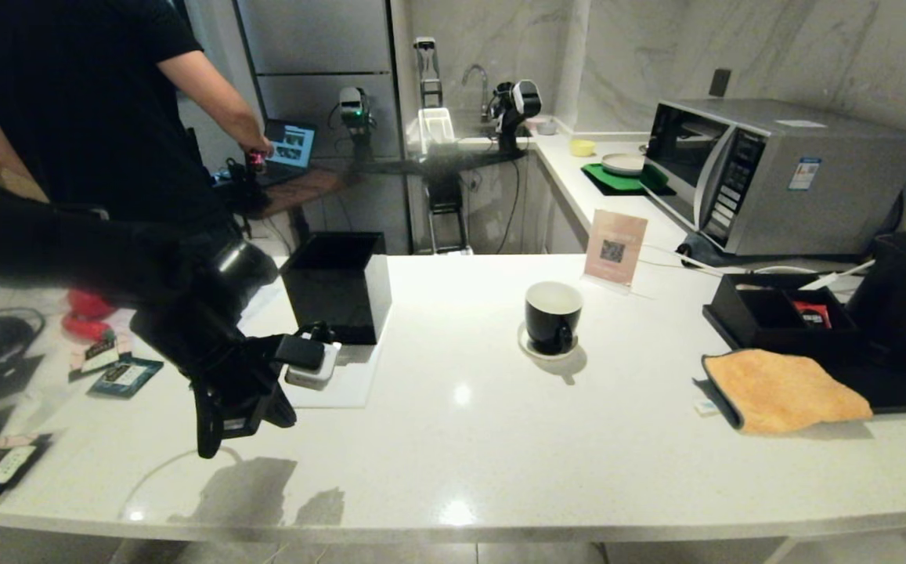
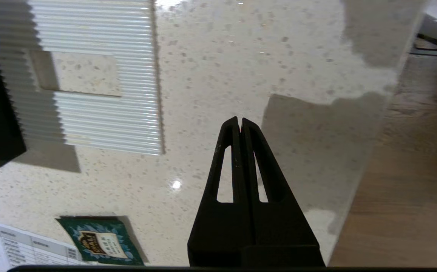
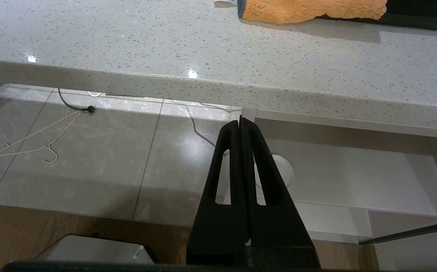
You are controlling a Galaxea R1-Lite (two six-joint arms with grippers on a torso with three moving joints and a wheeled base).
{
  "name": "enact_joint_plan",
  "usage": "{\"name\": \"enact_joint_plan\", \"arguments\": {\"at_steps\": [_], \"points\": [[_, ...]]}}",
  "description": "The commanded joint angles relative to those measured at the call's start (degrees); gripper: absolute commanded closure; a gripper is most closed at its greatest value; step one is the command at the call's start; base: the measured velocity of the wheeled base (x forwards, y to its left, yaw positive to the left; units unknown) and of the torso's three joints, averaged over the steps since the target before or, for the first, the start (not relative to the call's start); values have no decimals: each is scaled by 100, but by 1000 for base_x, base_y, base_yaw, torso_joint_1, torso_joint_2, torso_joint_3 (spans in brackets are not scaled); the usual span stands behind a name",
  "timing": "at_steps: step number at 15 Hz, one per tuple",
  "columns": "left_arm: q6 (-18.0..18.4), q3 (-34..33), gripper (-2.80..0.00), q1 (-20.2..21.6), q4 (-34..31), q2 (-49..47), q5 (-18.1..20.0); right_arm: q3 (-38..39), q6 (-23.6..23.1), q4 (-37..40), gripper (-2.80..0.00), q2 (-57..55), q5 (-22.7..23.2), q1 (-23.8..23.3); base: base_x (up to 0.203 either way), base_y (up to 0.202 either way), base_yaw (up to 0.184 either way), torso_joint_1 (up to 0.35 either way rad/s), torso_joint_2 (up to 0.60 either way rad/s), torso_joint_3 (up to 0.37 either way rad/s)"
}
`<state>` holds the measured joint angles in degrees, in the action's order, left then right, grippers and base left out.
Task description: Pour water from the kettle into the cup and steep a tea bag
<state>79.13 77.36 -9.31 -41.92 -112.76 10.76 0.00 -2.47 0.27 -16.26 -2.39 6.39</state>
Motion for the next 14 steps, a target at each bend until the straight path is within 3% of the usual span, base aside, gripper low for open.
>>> {"name": "enact_joint_plan", "arguments": {"at_steps": [1, 14], "points": [[38, -2, 0, -44, -100, 111, -1, 0, -2, 0, 0, -9, -3, 3, 0, 0, 0, 0, 0, 0], [-119, 83, 0, -1, -71, 132, -13, 0, 1, 0, 0, -9, 2, 3, 0, 0, 0, 0, 0, 0]]}}
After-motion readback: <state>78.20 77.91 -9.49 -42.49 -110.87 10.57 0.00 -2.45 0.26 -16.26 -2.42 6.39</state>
